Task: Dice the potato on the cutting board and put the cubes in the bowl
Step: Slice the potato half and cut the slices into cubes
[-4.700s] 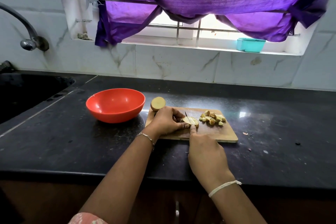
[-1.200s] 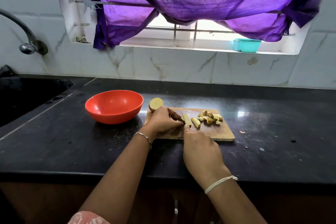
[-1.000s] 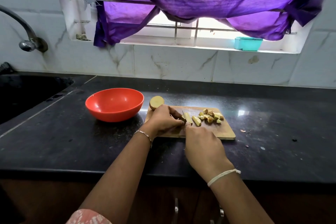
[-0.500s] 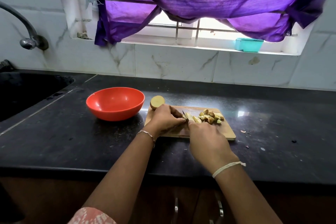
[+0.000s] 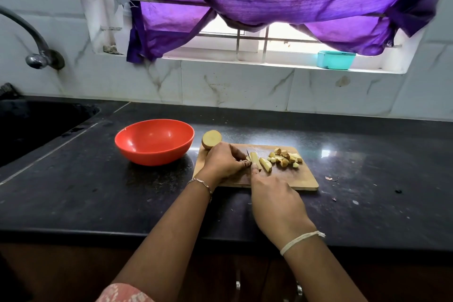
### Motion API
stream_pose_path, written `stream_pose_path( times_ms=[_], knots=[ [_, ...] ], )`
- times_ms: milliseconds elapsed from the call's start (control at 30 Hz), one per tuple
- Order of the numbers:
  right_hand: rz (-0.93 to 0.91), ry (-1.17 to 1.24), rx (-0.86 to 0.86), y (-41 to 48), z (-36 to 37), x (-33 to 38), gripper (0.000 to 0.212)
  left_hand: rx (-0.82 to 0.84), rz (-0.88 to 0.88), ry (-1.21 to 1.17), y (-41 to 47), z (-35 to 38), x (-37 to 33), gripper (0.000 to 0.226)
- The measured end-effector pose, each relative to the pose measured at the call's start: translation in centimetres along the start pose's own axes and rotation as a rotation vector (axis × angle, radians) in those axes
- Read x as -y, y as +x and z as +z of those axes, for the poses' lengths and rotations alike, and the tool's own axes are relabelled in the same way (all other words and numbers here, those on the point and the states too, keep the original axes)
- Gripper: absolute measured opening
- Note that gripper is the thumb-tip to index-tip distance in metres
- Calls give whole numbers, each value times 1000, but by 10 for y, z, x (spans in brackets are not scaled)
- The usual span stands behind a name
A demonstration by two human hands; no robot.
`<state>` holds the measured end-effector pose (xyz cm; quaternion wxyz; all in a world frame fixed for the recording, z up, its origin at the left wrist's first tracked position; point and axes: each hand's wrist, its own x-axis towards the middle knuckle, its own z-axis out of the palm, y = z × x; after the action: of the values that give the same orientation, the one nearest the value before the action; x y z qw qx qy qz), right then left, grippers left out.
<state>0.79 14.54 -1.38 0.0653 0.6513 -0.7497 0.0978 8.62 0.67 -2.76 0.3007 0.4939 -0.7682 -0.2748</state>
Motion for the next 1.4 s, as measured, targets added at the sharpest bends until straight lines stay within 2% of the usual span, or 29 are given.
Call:
stream_pose_path(
  times_ms=[233, 600, 833, 1067, 1300, 1400],
  knots=[
    [-10, -1, 17, 6, 6, 3, 61, 9, -36, -21, 1, 1, 0, 19],
    [18, 62, 143, 11, -5, -7, 66, 20, -23, -37, 0, 1, -1, 20],
    [41, 42, 181, 22, -9, -12, 57, 19, -17, -70, -2, 2, 0, 13],
    [40, 78, 125, 13, 2, -14, 64, -35, -1, -40, -2, 4, 3, 18],
    [84, 242, 19, 7, 10, -23, 65, -95, -18, -26, -1, 6, 3, 31],
    [125, 266, -14, 7, 6, -26, 56, -114, -18, -19, -1, 6, 3, 34]
  ],
)
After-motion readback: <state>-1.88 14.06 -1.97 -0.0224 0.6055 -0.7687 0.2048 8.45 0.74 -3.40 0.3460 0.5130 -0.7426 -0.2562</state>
